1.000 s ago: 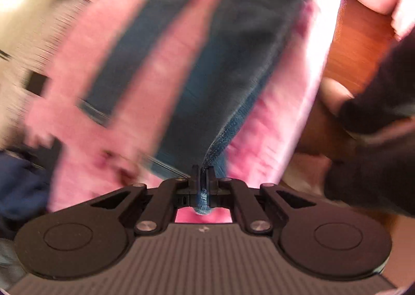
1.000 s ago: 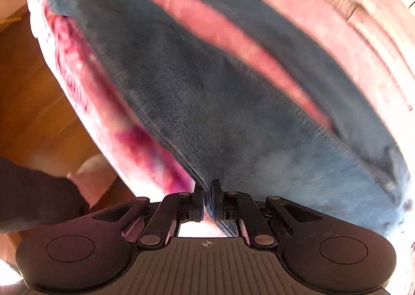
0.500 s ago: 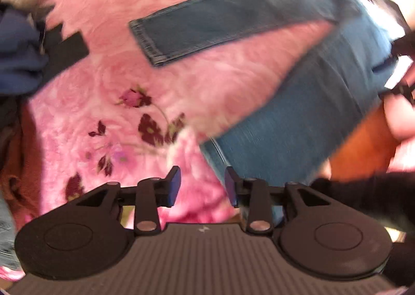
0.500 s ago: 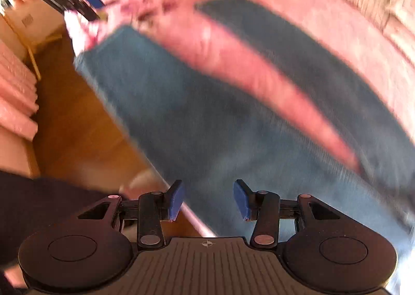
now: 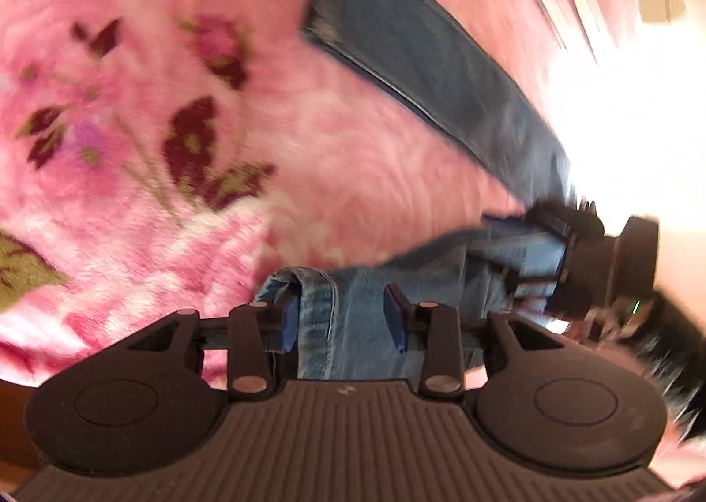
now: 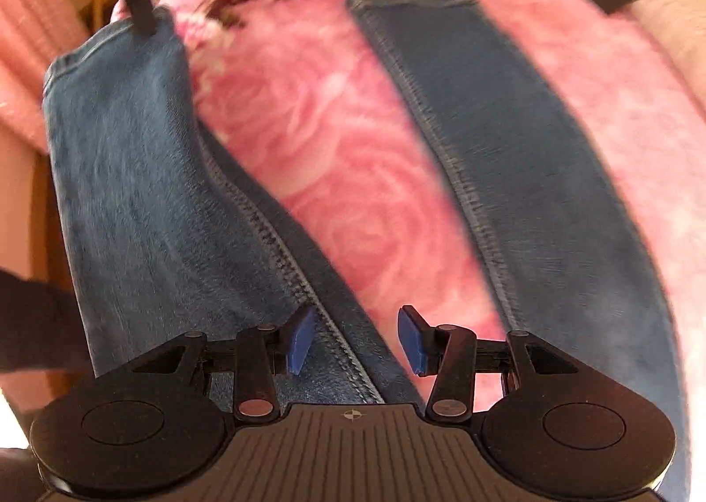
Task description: Fold clothes
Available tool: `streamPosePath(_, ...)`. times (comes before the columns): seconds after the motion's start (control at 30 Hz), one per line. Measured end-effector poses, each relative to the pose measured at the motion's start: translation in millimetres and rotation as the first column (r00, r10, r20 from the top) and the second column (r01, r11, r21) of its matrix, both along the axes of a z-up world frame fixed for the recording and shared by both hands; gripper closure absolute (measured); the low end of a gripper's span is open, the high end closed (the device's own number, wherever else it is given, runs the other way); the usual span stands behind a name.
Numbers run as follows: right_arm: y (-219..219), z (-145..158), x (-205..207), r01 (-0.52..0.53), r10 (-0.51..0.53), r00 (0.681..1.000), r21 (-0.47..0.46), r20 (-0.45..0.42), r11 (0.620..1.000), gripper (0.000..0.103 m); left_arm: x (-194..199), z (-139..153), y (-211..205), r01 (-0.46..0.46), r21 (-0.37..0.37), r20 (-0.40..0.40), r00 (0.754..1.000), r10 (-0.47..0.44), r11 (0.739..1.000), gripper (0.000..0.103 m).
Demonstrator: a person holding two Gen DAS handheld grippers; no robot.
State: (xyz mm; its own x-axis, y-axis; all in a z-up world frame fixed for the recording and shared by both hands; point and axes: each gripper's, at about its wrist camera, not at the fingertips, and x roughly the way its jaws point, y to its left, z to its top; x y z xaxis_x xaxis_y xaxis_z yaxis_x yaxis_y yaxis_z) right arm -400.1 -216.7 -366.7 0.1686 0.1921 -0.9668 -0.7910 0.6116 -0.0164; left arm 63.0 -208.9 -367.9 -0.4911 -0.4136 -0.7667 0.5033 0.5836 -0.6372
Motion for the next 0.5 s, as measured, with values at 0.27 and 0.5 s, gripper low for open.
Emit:
streamPosePath(0.27,-4,23,2,0.024,-0.026,0.998,0.039,0.057,0.999,0.077,-17,65,9,0.127,-0.267,0.297,0.954,-0.043,0.955,0.097)
streamPosePath(0.5,-9,12,5,0.172,-0.171,0.98,0.003,0.098,0.985,0.076,-21,20,8,0.182,-0.014,0.325,0.931,-0.167,0.983,0.097)
